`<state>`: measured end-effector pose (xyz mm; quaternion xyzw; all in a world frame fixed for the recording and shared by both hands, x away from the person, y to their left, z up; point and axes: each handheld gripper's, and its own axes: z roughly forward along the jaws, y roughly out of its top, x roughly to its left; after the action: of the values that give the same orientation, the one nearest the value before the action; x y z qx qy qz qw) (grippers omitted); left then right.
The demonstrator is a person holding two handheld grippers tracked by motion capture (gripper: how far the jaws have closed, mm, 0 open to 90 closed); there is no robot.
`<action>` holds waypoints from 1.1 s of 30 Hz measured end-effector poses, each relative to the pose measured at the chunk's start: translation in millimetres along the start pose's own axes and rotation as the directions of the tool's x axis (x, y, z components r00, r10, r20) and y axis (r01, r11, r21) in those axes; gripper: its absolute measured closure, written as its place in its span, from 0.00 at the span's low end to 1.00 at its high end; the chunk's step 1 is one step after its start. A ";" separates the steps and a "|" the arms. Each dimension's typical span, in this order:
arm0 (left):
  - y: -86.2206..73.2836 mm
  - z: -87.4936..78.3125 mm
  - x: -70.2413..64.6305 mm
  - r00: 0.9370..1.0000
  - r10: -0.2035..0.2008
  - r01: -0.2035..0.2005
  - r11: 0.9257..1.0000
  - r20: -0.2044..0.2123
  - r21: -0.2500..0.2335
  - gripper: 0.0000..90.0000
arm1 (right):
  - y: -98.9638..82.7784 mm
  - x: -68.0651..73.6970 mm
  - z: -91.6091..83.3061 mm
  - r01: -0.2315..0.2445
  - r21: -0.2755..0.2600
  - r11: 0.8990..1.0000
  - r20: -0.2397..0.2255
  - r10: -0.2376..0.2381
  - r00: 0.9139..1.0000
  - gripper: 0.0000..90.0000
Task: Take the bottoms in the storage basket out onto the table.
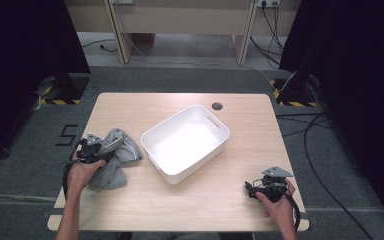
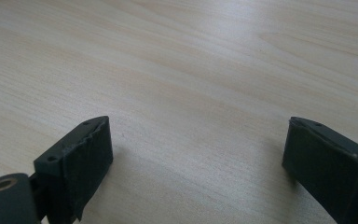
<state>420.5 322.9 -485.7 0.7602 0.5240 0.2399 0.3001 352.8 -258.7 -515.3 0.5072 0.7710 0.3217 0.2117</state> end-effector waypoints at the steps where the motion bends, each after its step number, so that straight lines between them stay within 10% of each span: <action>1: -0.8 1.3 -0.7 1.000 0.000 0.000 1.000 0.002 0.003 0.65 | 0.0 0.1 -0.1 -0.002 0.000 1.000 0.001 0.002 1.000 0.10; 15: -6.7 4.8 -3.9 1.000 0.001 -0.001 1.000 0.013 0.020 0.46 | 0.1 0.1 0.2 -0.002 -0.001 1.000 0.001 0.002 1.000 0.10; 27: -3.0 -29.2 -0.3 0.999 -0.025 0.023 0.997 -0.030 -0.074 0.28 | 2.3 -2.2 2.4 0.008 -0.001 1.000 -0.004 -0.008 1.000 0.10; 33: -0.6 -41.8 -8.8 0.999 -0.045 0.046 0.993 0.012 -0.110 0.25 | 2.8 -2.5 3.0 0.008 0.000 1.000 -0.004 -0.008 1.000 0.10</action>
<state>388.7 323.3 -457.1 0.7315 0.5257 0.2581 0.3493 357.5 -259.4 -515.4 0.5035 0.7735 0.3218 0.2113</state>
